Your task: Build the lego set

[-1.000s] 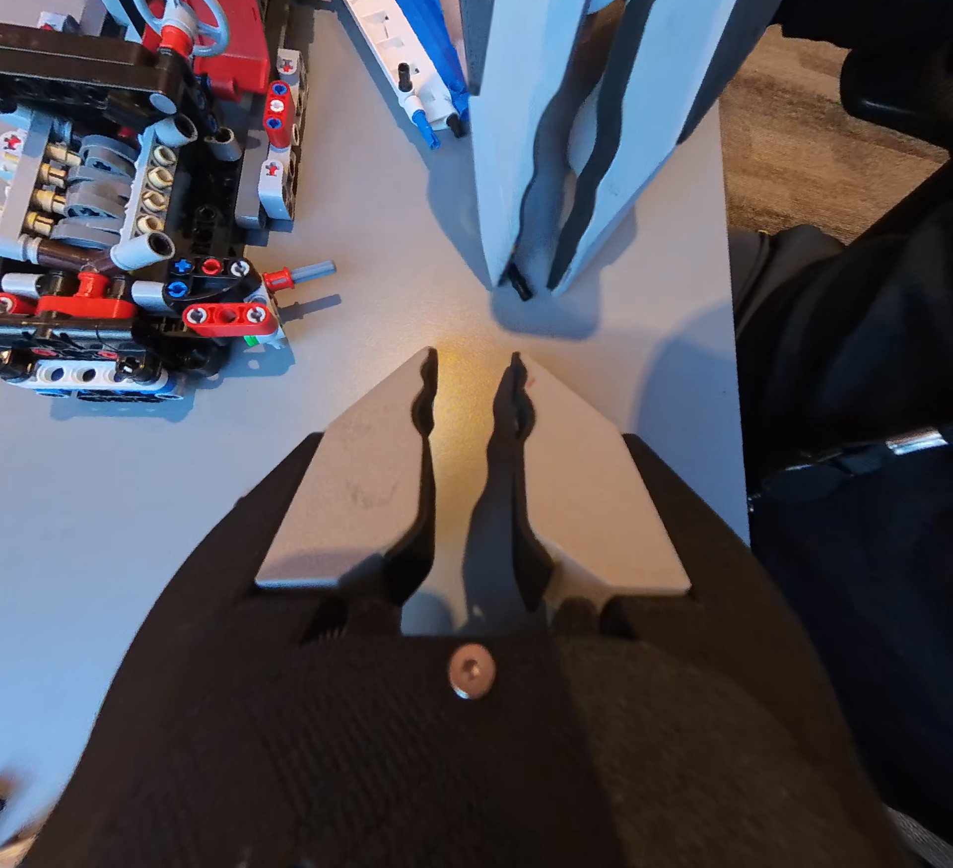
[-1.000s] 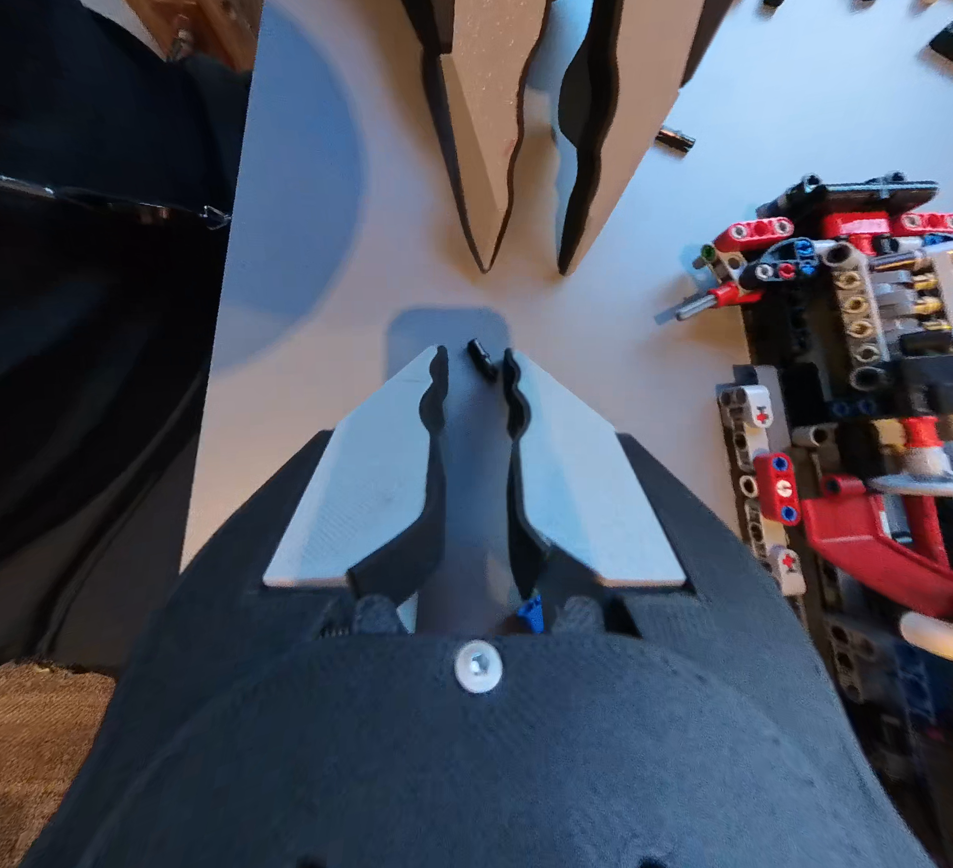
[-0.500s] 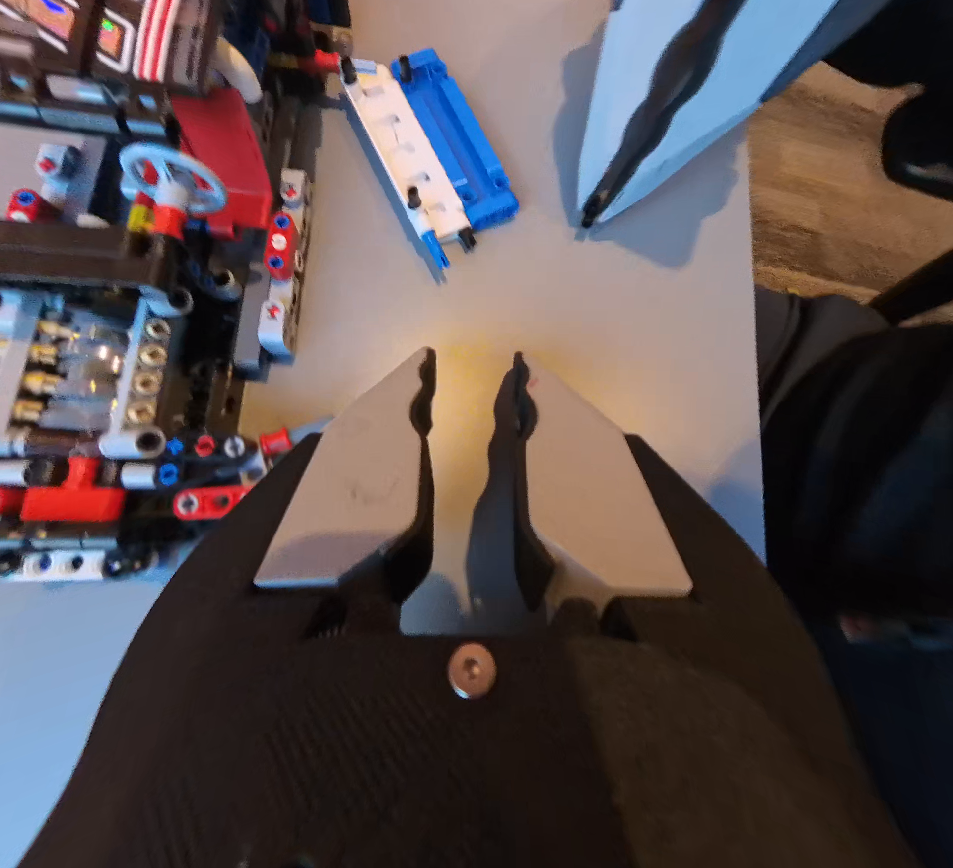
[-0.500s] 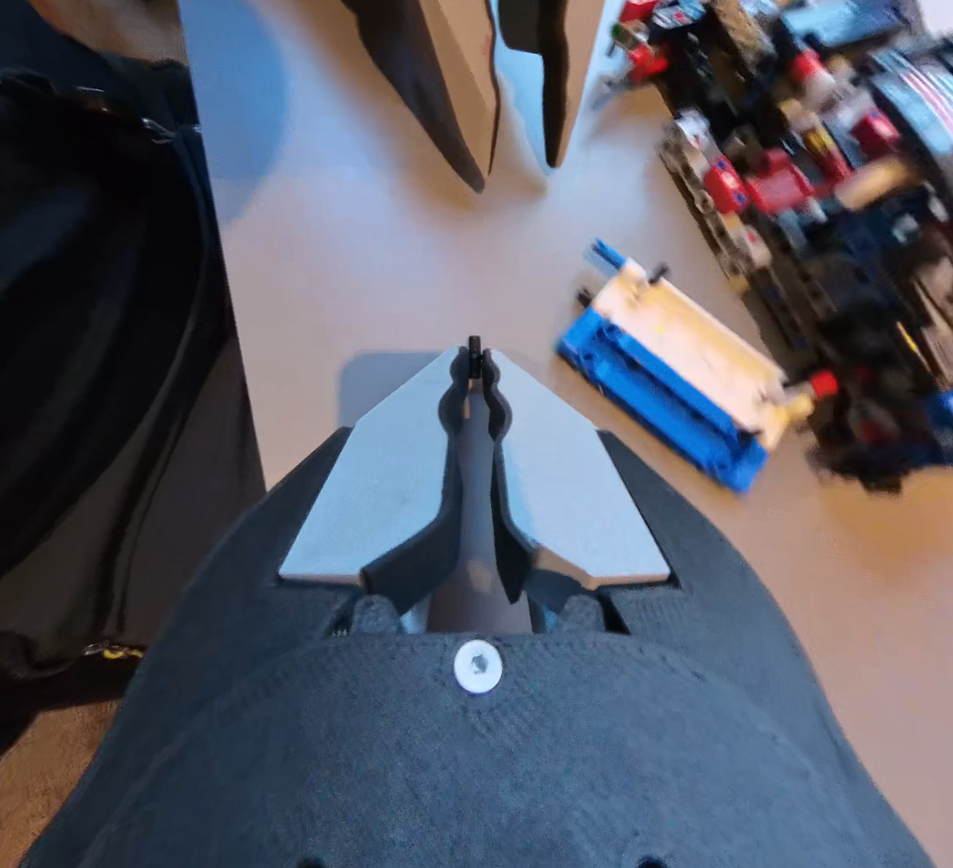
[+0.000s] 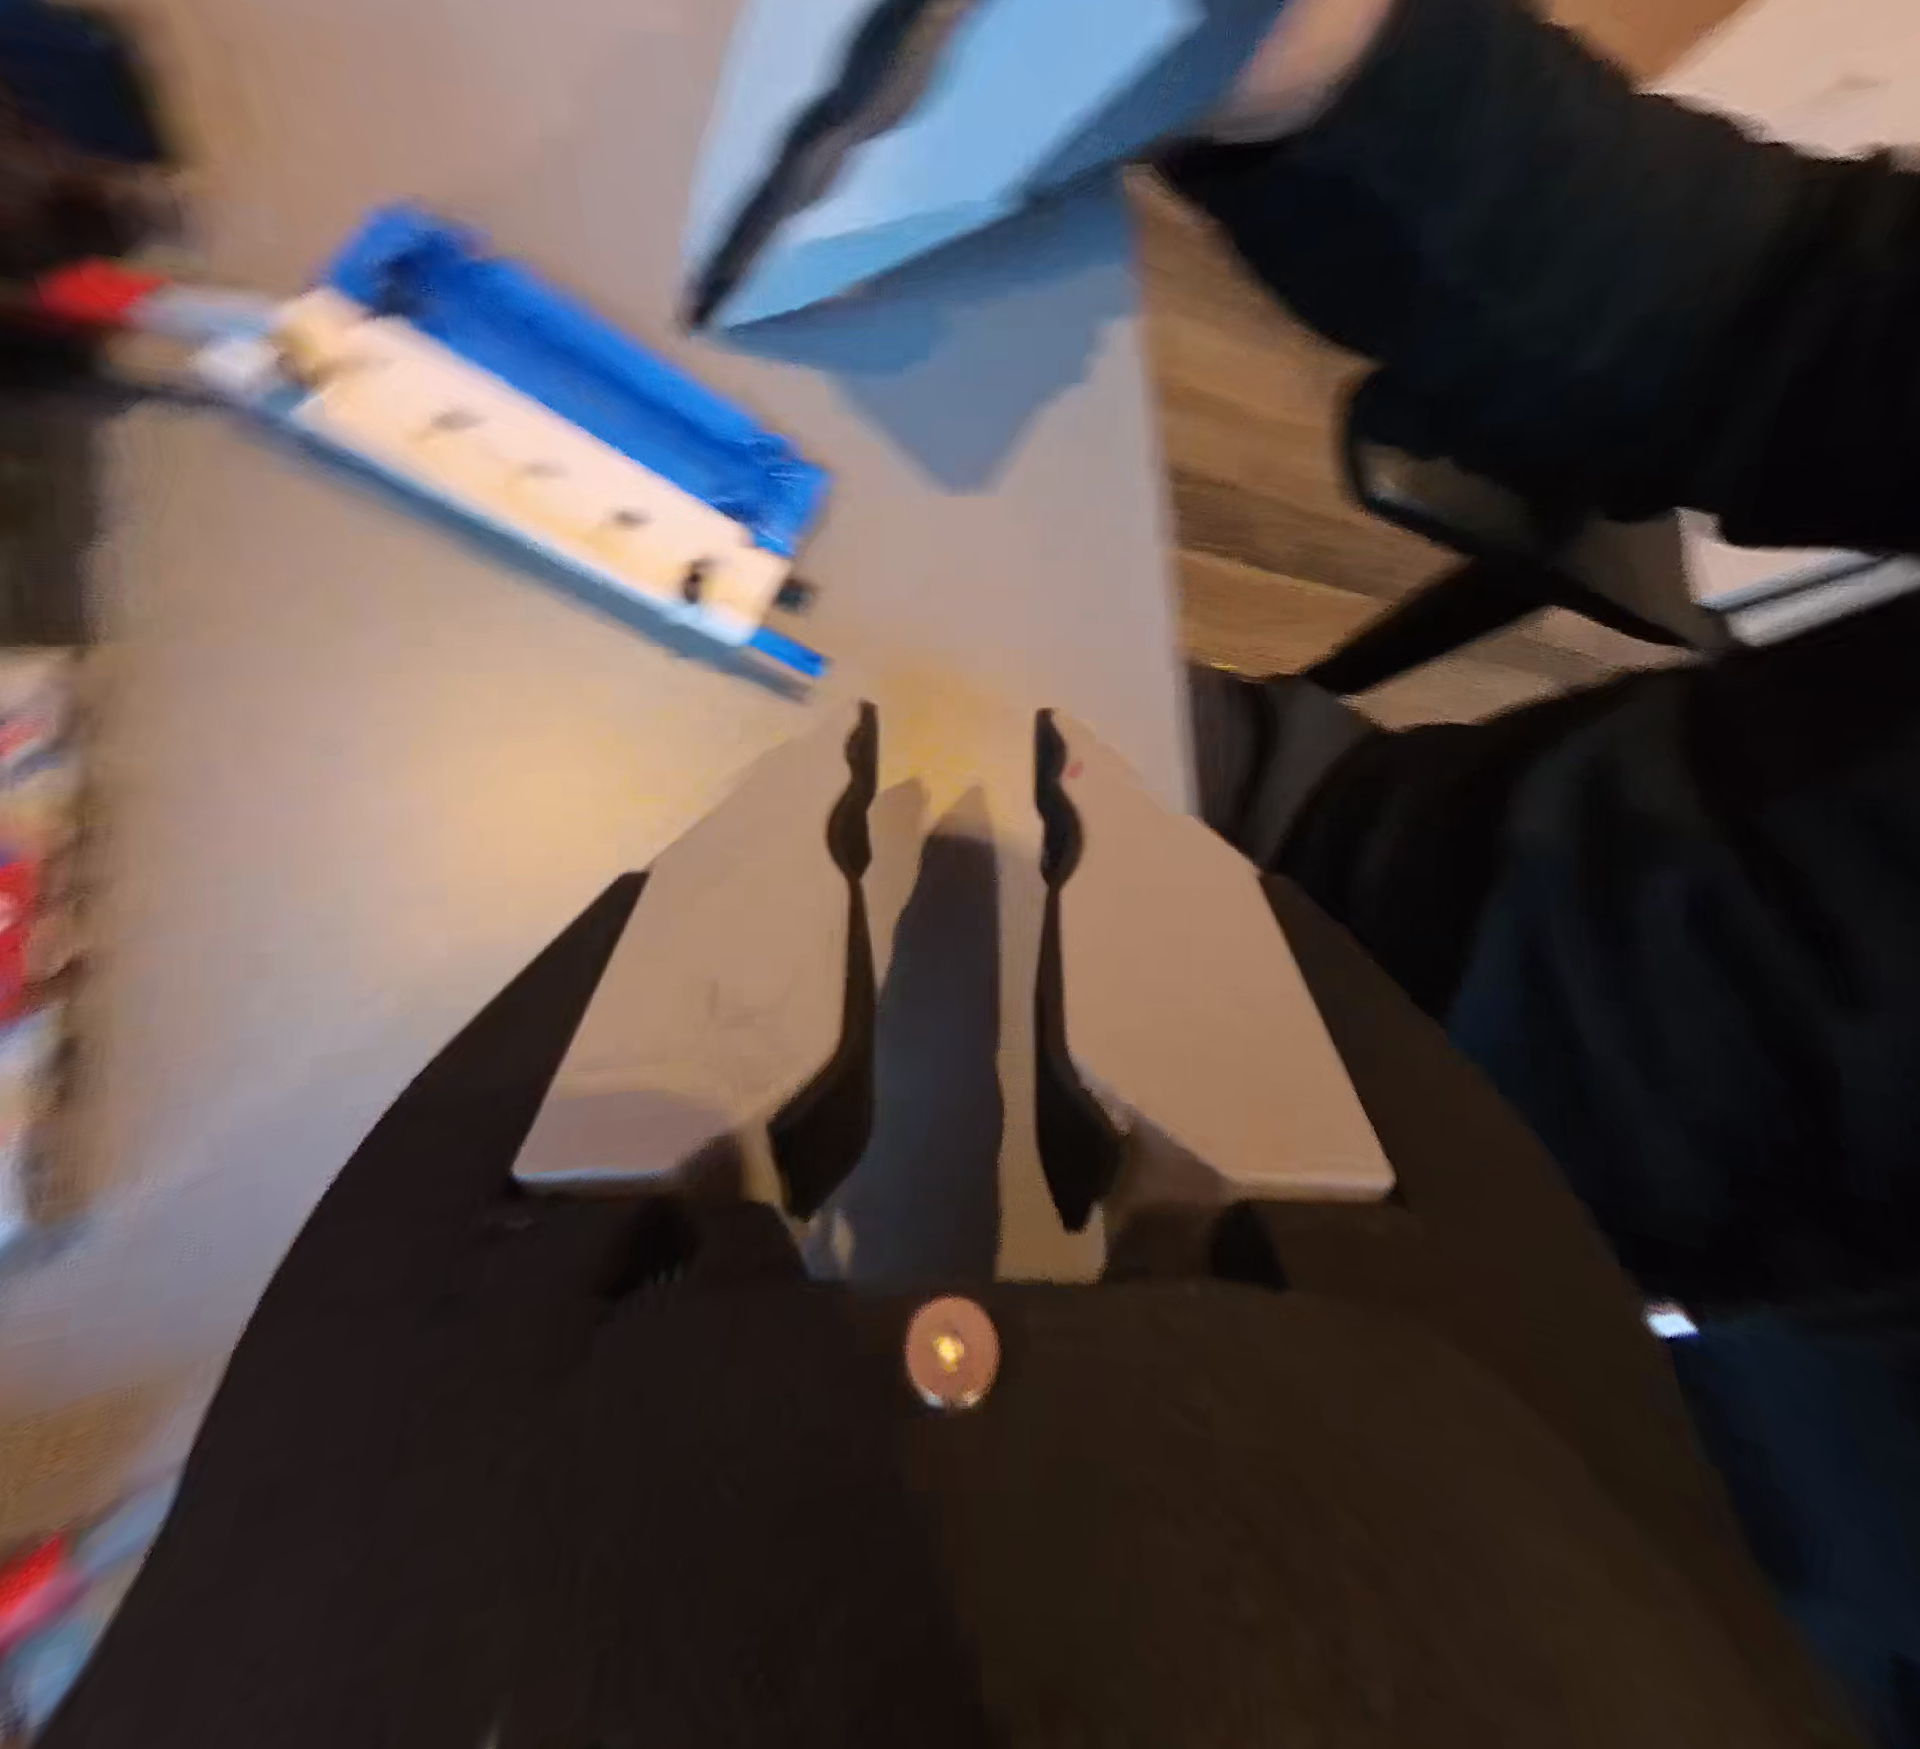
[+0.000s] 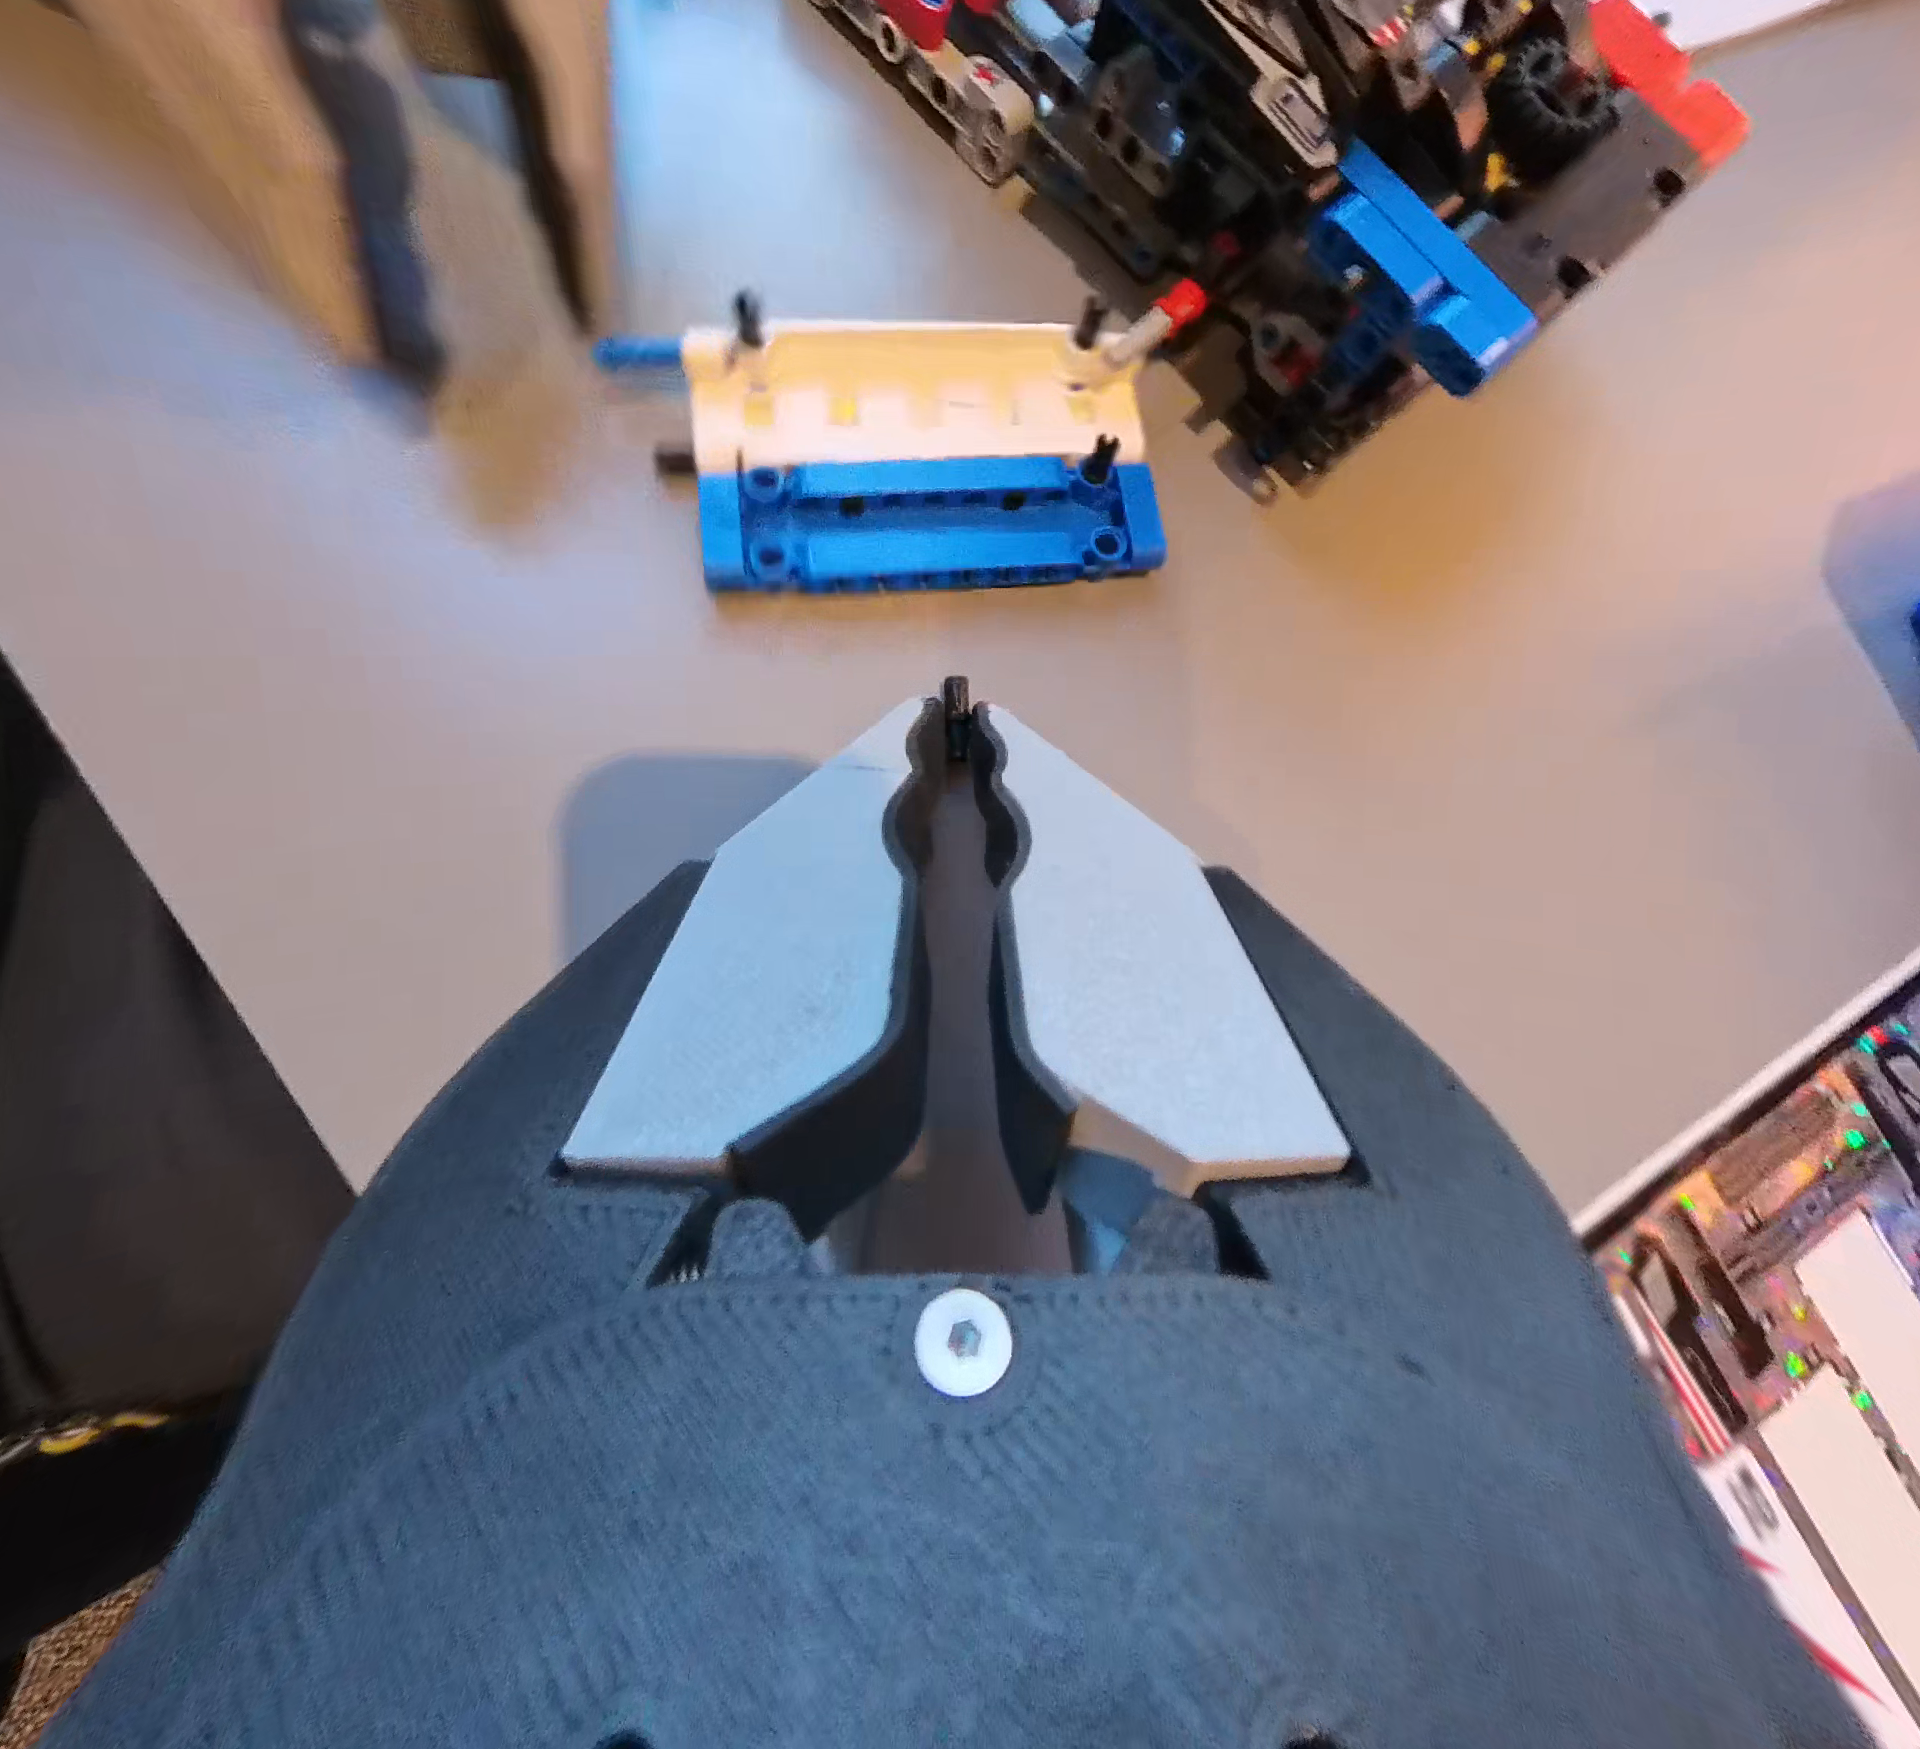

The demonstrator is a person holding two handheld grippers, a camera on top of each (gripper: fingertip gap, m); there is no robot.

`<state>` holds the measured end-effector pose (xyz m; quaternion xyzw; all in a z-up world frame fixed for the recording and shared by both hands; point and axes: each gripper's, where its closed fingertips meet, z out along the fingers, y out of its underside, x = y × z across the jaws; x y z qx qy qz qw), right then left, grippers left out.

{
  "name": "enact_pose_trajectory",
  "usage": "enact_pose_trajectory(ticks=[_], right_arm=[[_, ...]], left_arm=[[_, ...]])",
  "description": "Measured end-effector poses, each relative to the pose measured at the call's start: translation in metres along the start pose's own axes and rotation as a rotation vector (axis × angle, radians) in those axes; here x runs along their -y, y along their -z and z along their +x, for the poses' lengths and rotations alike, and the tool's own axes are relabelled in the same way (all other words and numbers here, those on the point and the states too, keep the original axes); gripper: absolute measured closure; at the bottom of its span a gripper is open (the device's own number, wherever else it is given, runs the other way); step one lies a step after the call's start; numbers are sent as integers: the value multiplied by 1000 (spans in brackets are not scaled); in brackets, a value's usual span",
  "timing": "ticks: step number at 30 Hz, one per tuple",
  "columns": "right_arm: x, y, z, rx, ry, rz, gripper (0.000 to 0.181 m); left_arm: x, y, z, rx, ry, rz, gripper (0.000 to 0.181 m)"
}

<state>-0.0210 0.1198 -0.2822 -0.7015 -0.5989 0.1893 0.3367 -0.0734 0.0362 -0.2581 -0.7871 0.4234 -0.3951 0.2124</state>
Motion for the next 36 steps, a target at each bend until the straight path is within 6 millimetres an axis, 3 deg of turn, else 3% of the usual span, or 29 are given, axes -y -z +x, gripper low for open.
enact_pose_trajectory(ticks=[2,3,5,9,15,17,19,21,25,28,30,33,36], right_arm=[[-5,4,0,24,-30,-4,179],[-7,6,-3,50,-54,-5,179],[-10,11,-6,83,-85,-4,180],[-18,19,-2,75,-114,-19,180],[-23,23,-3,90,-117,-43,179],[-25,26,-5,108,-126,-45,179],[-28,28,-5,125,-146,-46,180],[-29,31,-4,140,-174,-44,180],[-27,36,-3,166,-208,-25,180],[-28,38,-2,170,-210,-27,179],[-31,39,-4,183,-211,-40,179],[-37,43,-9,220,-210,-65,179],[-37,44,-13,245,-216,-57,179]], left_arm=[[15,1,30,-79,-133,79,160],[22,6,34,-43,-210,110,162],[28,15,19,118,-325,79,161],[21,20,-20,297,-417,-225,127],[39,12,-55,412,-870,-470,141],[45,10,-64,441,-1030,-517,157],[51,7,-69,451,-1146,-527,152],[47,4,-74,449,-1168,-593,139],[35,-10,-76,415,-1228,-677,142],[31,-18,-80,429,-1261,-700,176],[31,-21,-78,457,-1252,-697,181],[25,-23,-65,509,-1141,-708,181],[6,-17,-43,545,-962,-717,181]])
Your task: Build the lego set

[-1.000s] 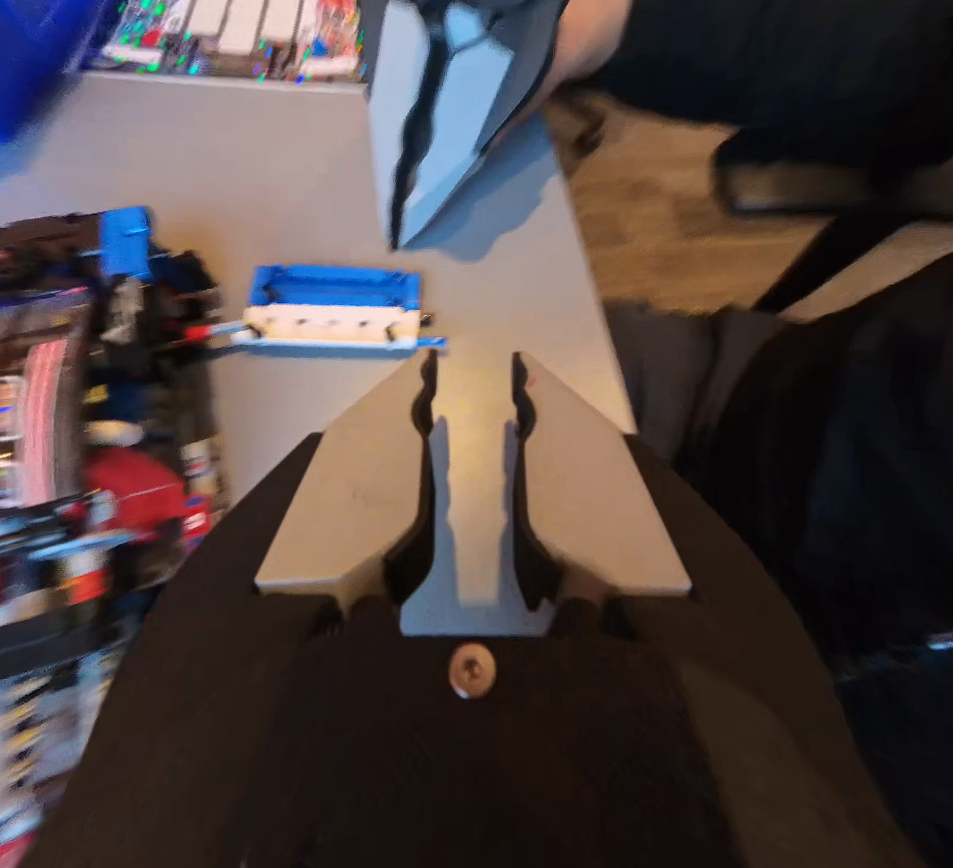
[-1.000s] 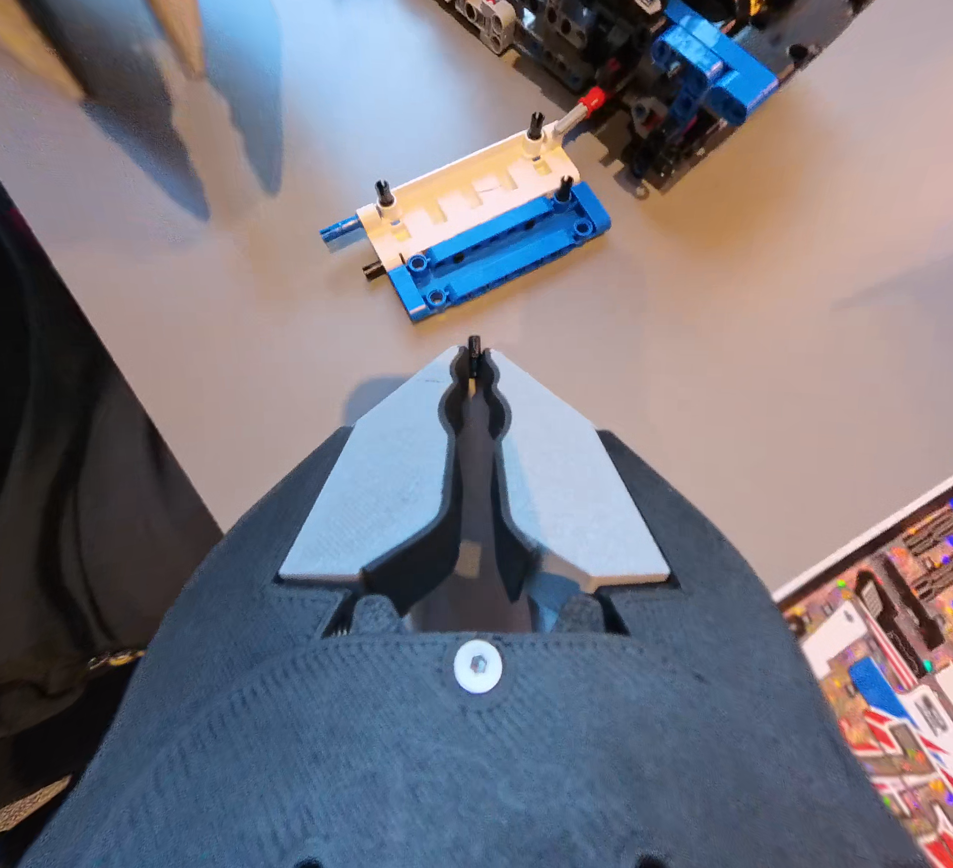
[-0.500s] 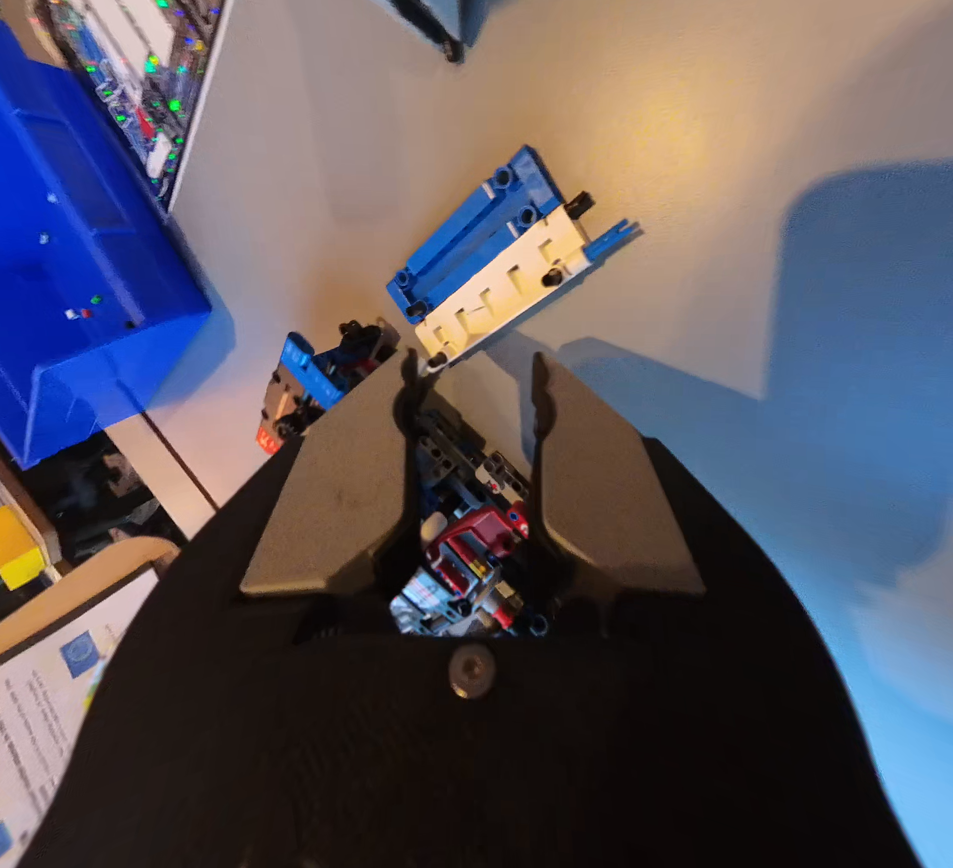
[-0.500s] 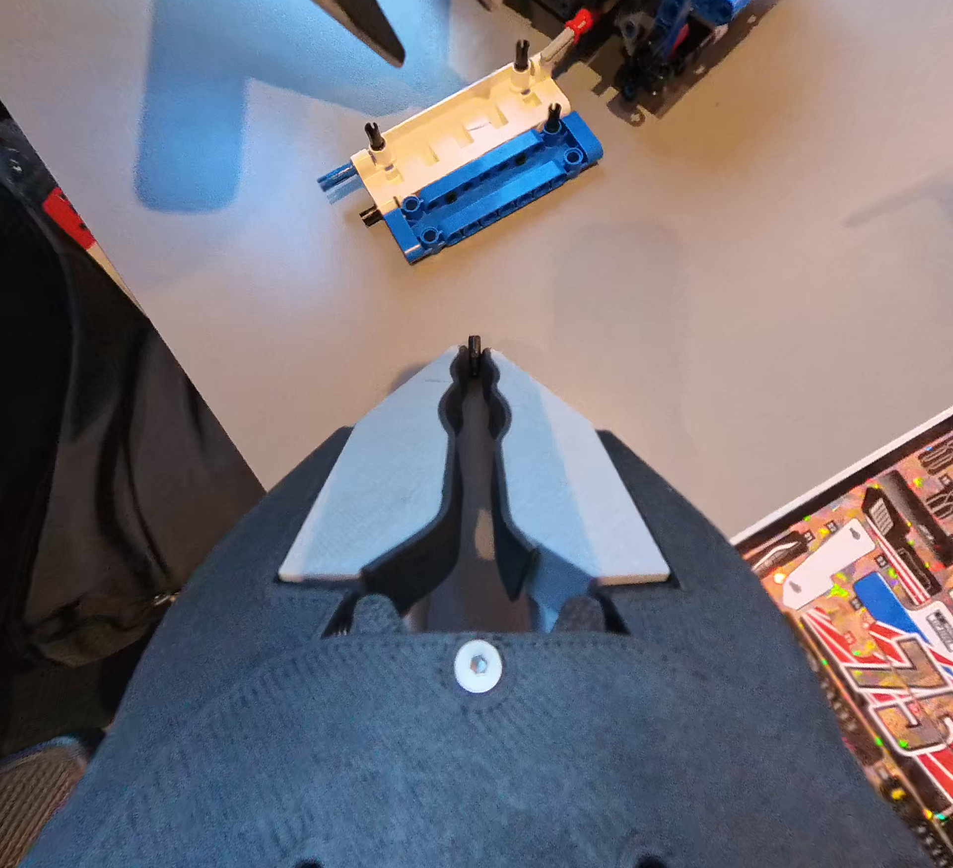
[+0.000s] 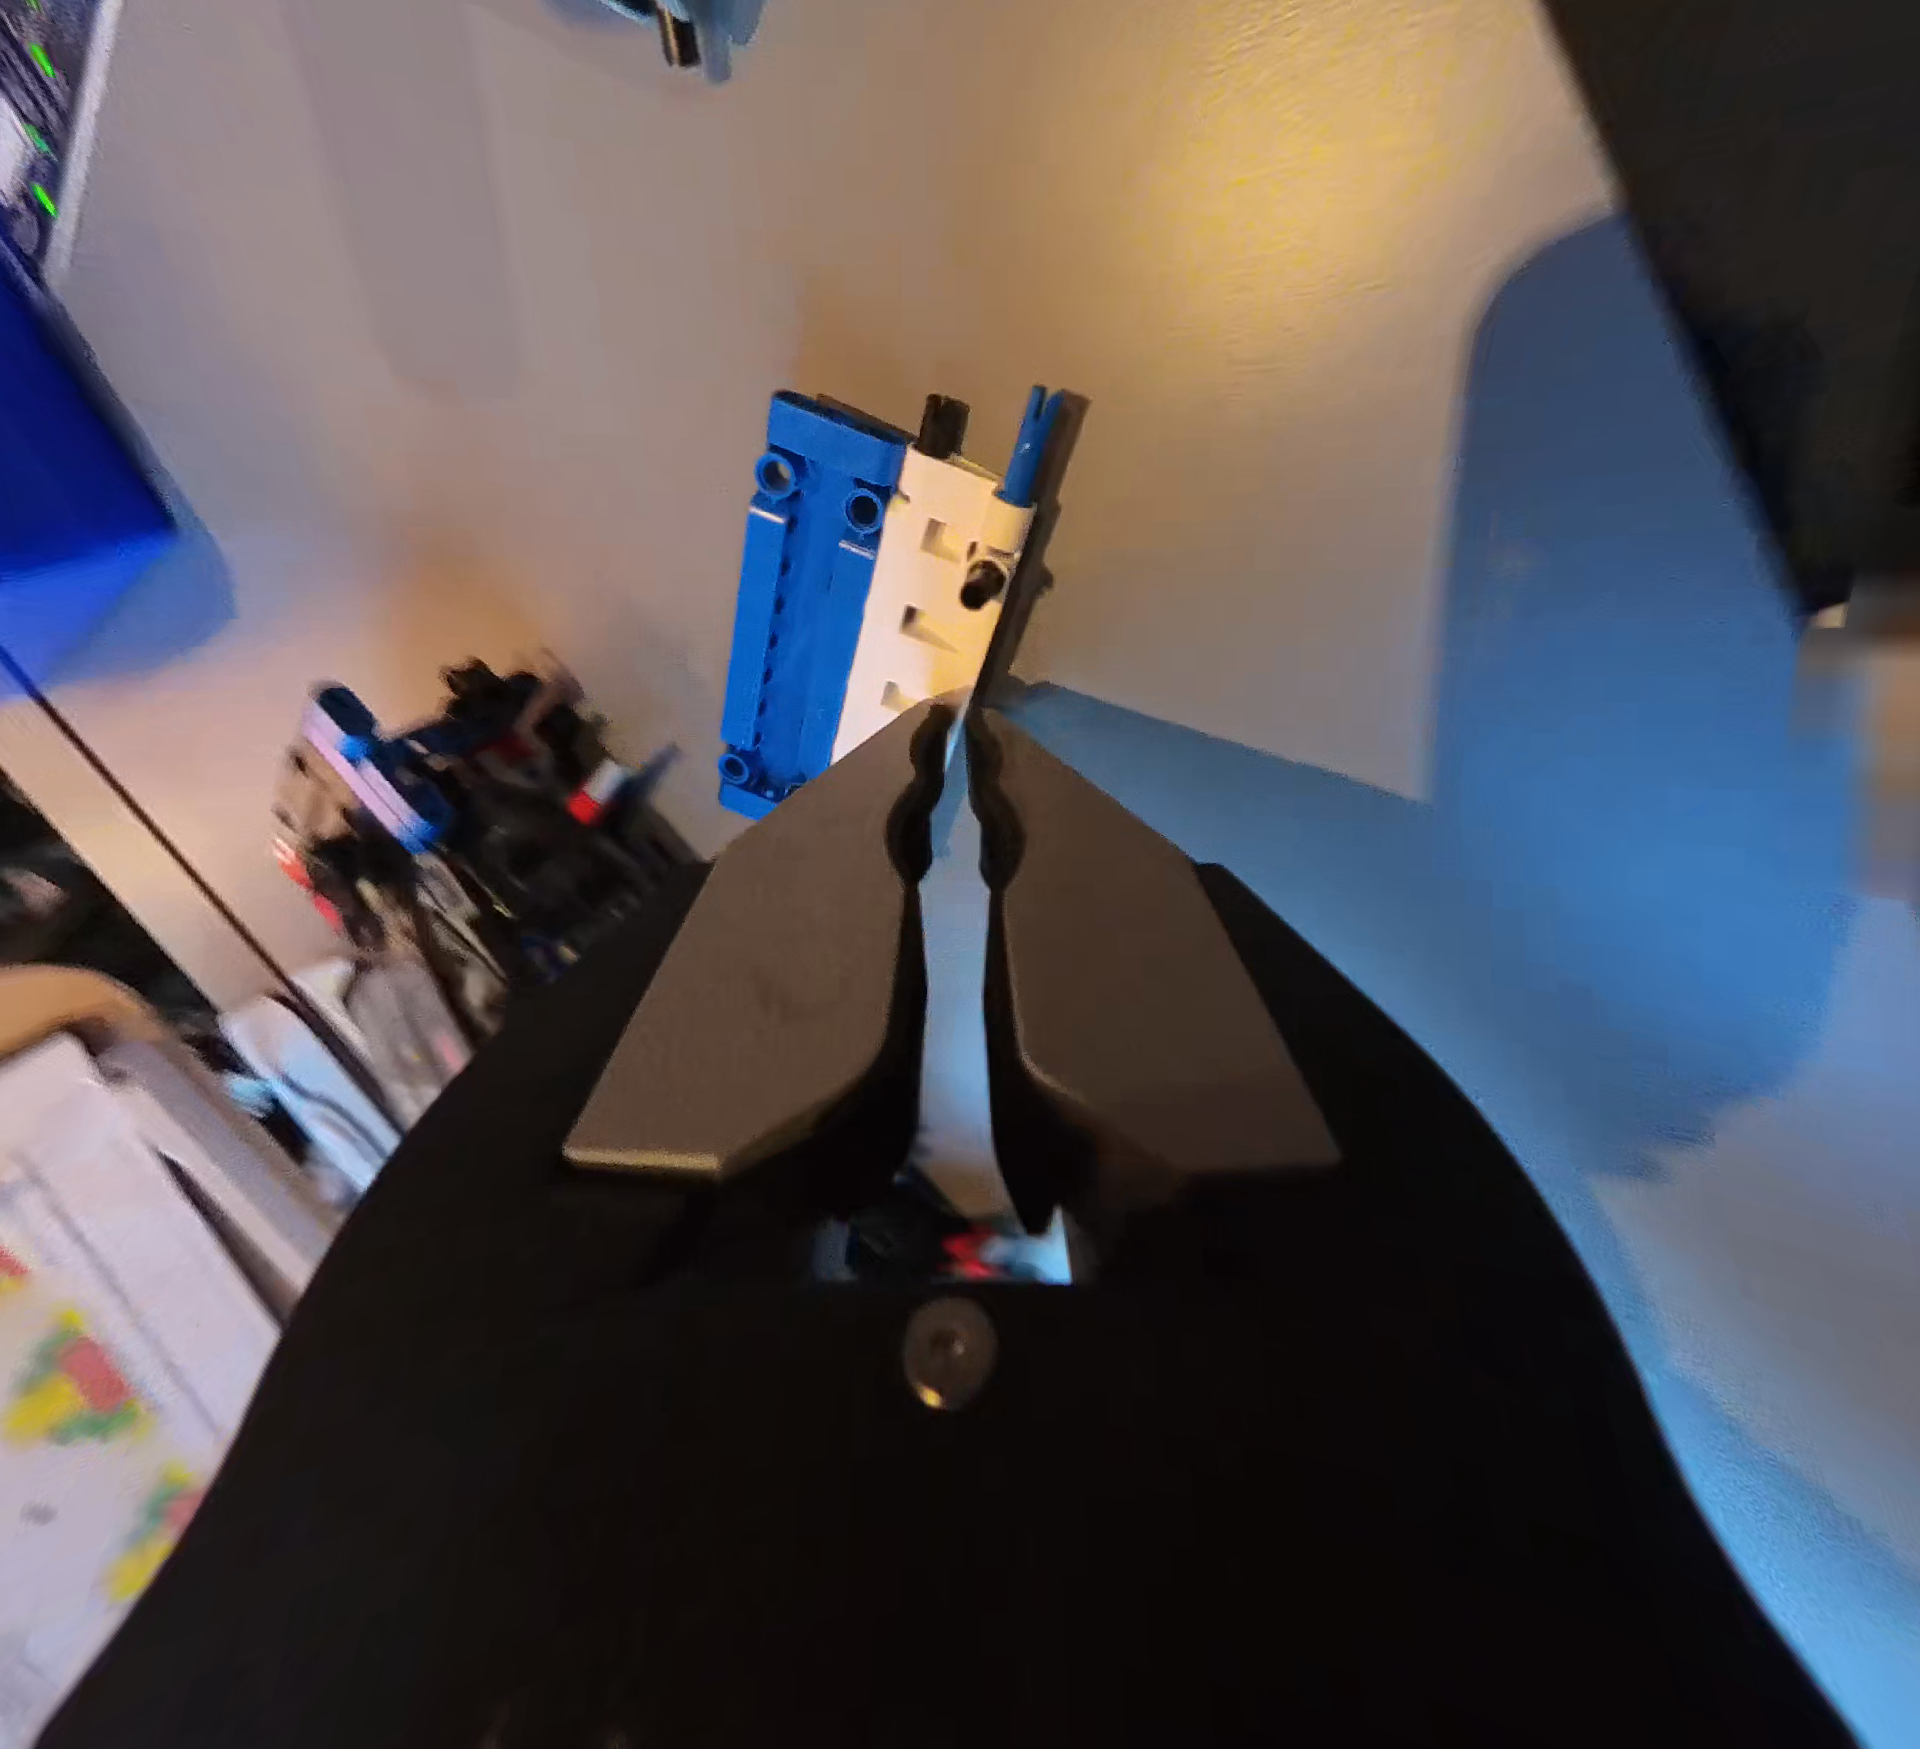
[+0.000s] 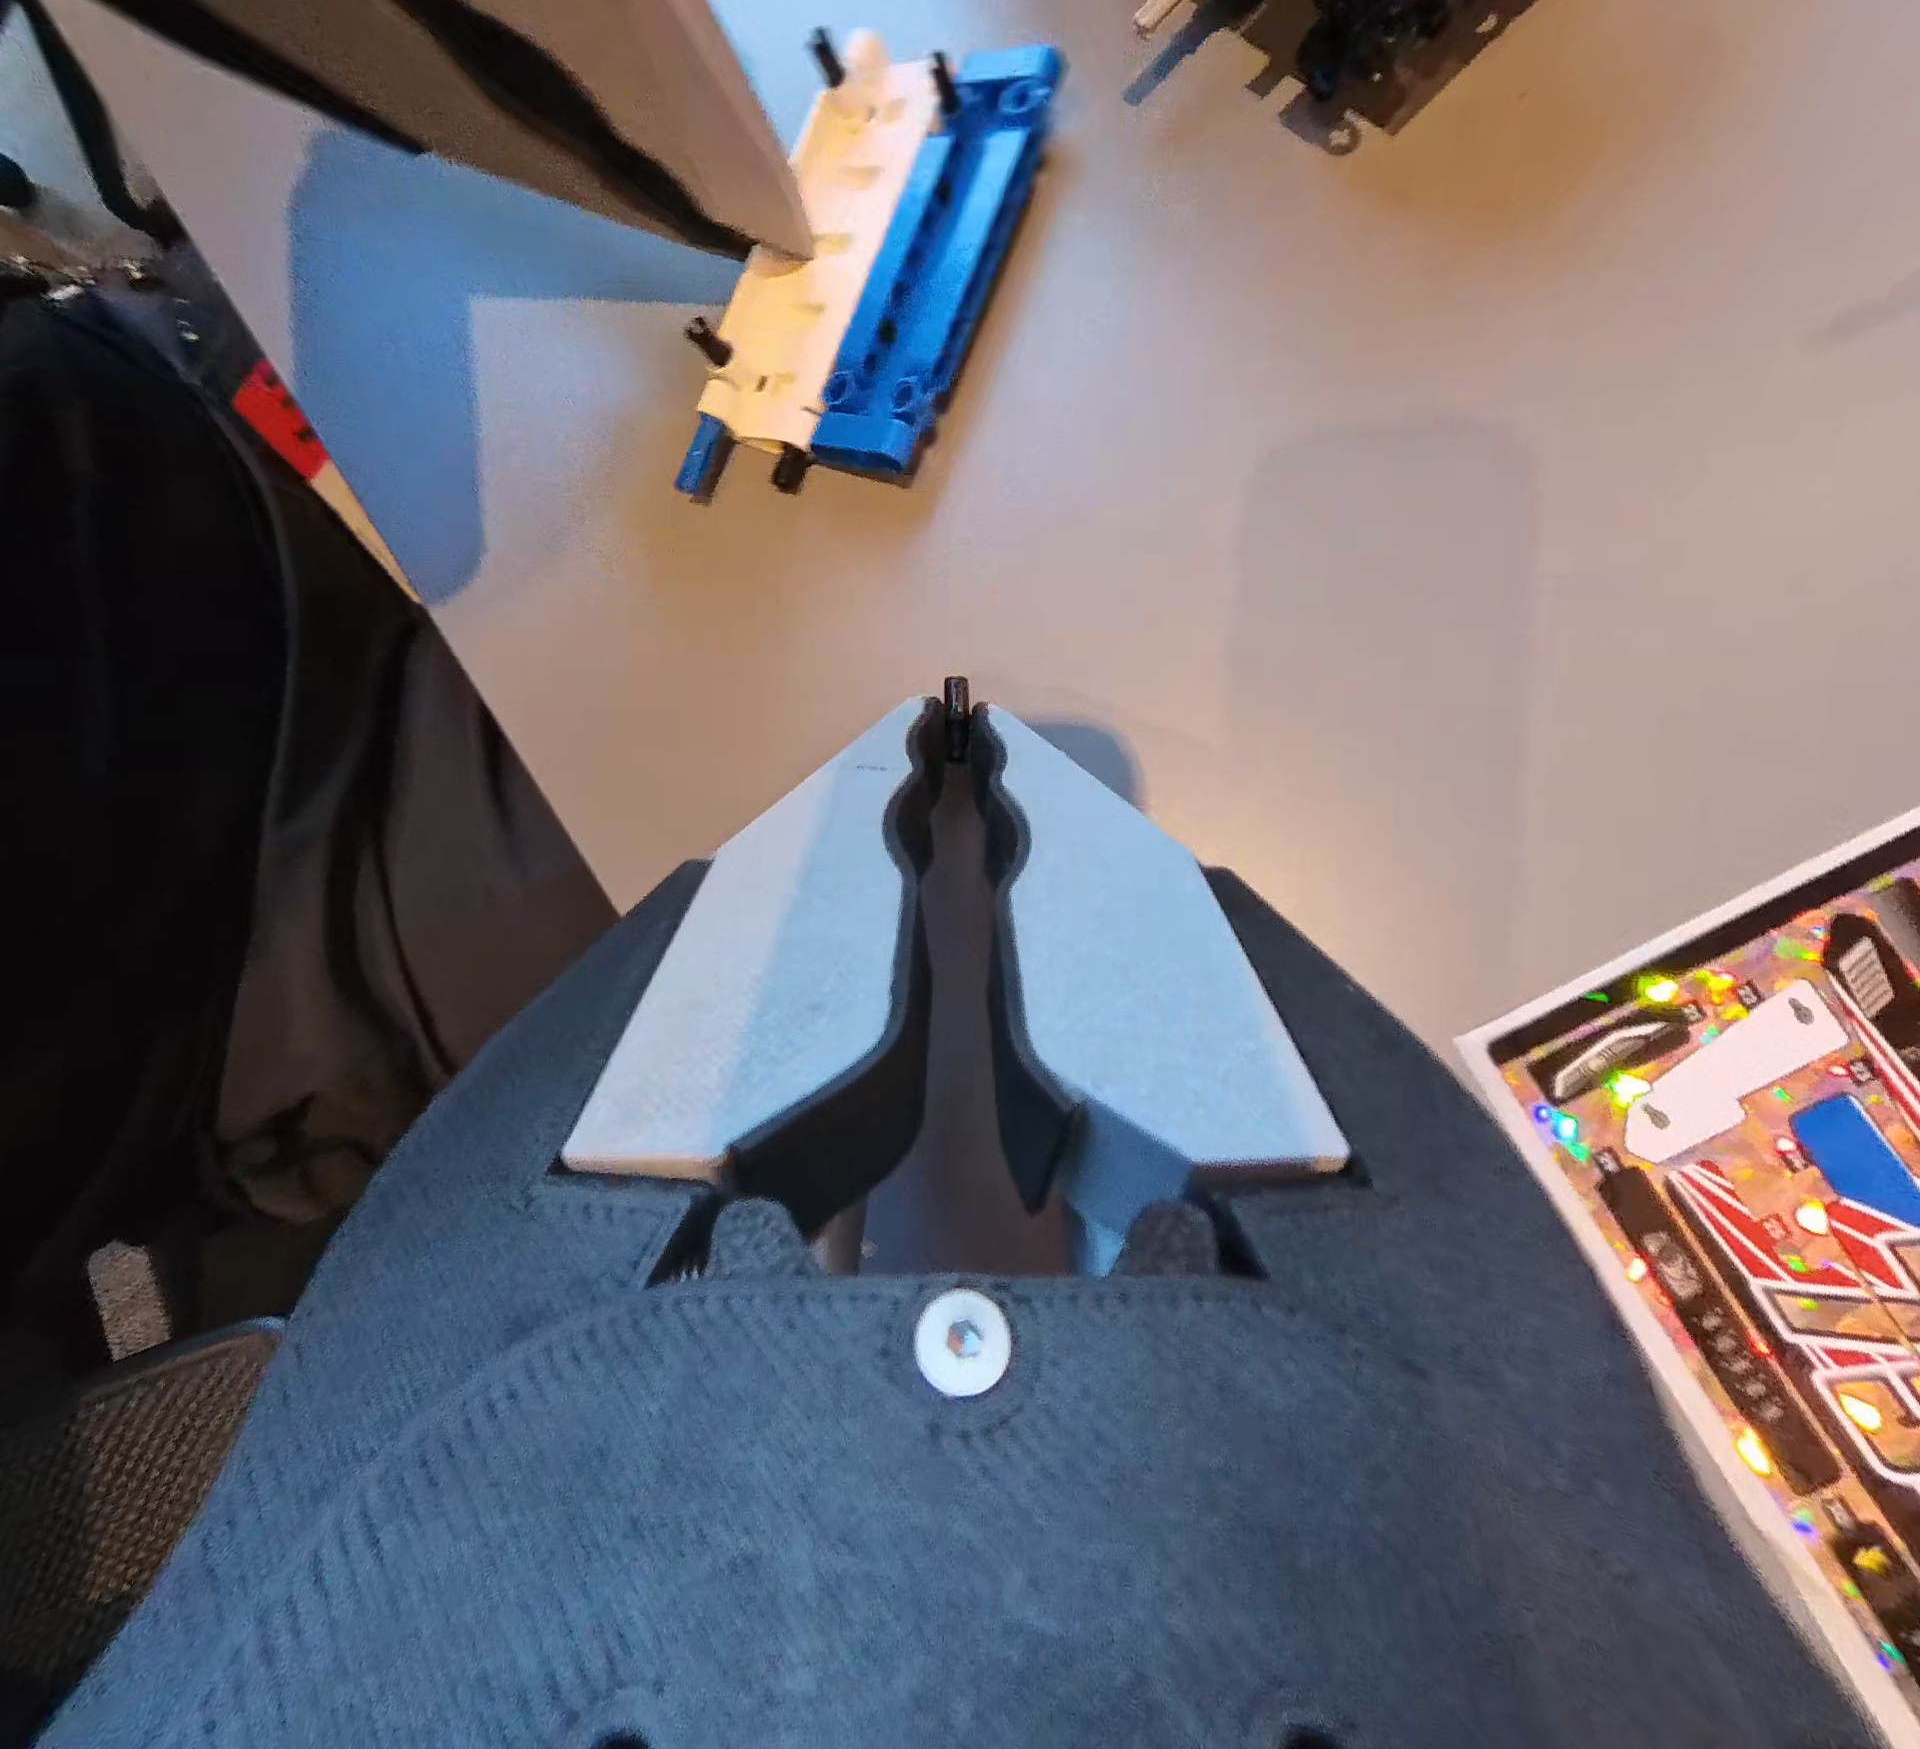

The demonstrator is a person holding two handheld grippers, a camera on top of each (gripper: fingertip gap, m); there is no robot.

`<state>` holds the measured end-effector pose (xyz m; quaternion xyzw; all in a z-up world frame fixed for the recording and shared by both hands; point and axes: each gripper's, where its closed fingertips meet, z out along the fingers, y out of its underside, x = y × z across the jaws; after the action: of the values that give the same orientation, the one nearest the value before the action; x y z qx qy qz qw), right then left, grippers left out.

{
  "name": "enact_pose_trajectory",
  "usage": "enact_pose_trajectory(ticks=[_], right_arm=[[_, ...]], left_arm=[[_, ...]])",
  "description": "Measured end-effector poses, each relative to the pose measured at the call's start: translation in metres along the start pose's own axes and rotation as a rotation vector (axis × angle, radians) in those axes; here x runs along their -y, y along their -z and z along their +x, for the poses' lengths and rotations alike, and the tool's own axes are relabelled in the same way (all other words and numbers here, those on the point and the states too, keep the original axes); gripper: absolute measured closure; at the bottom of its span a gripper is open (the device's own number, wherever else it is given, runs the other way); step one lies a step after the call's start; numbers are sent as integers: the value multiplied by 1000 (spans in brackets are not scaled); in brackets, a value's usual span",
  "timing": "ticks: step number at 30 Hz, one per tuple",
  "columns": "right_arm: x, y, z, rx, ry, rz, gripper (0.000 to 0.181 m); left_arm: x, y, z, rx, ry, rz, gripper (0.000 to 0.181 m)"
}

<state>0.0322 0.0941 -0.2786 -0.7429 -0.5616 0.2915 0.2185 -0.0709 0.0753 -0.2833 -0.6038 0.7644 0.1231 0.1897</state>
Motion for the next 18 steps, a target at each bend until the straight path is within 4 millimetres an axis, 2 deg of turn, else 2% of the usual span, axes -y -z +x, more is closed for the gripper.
enact_pose_trajectory(ticks=[2,7,9,11,14,18], right_arm=[[7,-3,-10,56,-2,25,179],[30,-25,-30,117,65,64,179],[39,-35,-38,136,93,65,179],[44,-43,-44,143,124,57,179],[45,-55,-50,123,156,34,179],[49,-56,-60,168,122,38,179]], left_arm=[[-6,10,19,-37,109,-6,181],[-38,29,55,-135,390,-29,179],[-46,35,64,-172,475,-8,171],[-48,41,69,-219,535,30,153],[-46,54,66,-239,577,105,150],[-43,59,42,-114,514,153,152]])
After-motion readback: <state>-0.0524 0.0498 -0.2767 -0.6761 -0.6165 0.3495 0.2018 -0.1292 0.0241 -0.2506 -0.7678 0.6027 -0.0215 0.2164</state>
